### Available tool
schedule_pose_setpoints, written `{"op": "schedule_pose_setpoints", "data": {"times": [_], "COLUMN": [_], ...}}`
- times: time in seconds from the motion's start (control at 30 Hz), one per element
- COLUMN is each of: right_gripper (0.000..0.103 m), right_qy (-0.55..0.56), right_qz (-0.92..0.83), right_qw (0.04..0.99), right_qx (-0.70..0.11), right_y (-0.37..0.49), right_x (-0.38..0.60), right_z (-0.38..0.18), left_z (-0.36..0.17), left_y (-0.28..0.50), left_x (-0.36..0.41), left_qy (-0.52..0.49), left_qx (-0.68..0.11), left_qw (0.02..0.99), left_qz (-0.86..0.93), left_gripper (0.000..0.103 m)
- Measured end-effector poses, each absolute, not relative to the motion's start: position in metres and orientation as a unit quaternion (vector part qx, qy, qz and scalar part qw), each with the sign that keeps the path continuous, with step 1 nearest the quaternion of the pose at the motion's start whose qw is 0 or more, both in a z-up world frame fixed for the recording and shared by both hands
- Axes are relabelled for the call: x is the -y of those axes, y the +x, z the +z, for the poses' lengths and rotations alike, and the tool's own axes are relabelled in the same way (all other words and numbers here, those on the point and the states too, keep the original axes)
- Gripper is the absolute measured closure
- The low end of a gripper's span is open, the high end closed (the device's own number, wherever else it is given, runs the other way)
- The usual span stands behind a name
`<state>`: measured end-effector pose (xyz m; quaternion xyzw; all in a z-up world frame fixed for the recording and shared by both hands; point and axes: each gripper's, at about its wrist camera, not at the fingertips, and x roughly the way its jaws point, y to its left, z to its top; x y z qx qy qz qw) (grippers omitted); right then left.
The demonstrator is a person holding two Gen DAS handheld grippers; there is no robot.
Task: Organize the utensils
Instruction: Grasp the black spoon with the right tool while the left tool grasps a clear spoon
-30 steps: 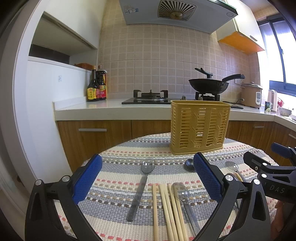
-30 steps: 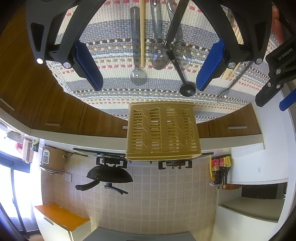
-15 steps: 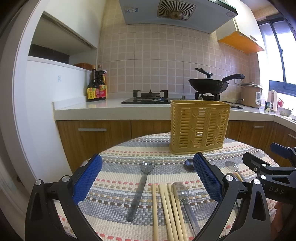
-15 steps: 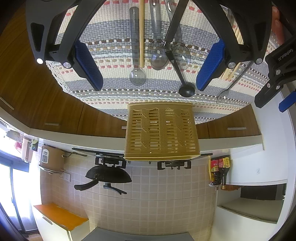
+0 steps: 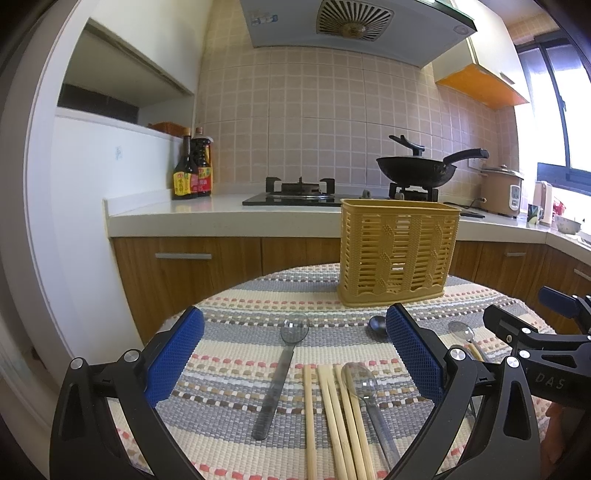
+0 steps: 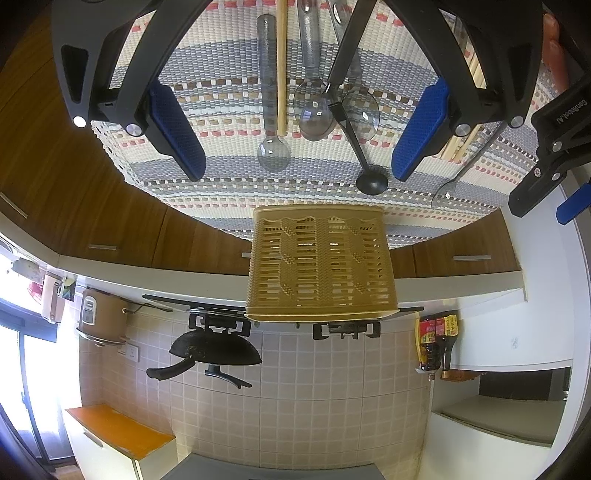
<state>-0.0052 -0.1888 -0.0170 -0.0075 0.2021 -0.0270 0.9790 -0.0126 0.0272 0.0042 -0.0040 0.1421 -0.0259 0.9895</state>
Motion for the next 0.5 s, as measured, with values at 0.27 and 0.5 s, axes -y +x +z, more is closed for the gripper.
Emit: {"op": "schedule_pose_setpoints", "data": {"times": [0.27, 0.5], "right_gripper": [0.008, 0.014], "right_qy": [-0.018, -0.081], "right_qz": [-0.016, 0.019], "right_qw": [0.973, 0.949], "right_qx": [-0.232, -0.303], "right_y": [0.005, 0.043], "right_x": [0.187, 0.163], "right_z": [-0.007, 0.011], "left_z": [0.018, 0.021], "left_y": [0.014, 0.079], "left_x": [-0.074, -0.114], "left_qy": [-0.025, -0.049], "left_qx": [-0.199, -0.334], "left_qw": [0.979, 0.929], "left_qz": [-0.044, -0.15], "left_gripper": [0.008, 0.019]}}
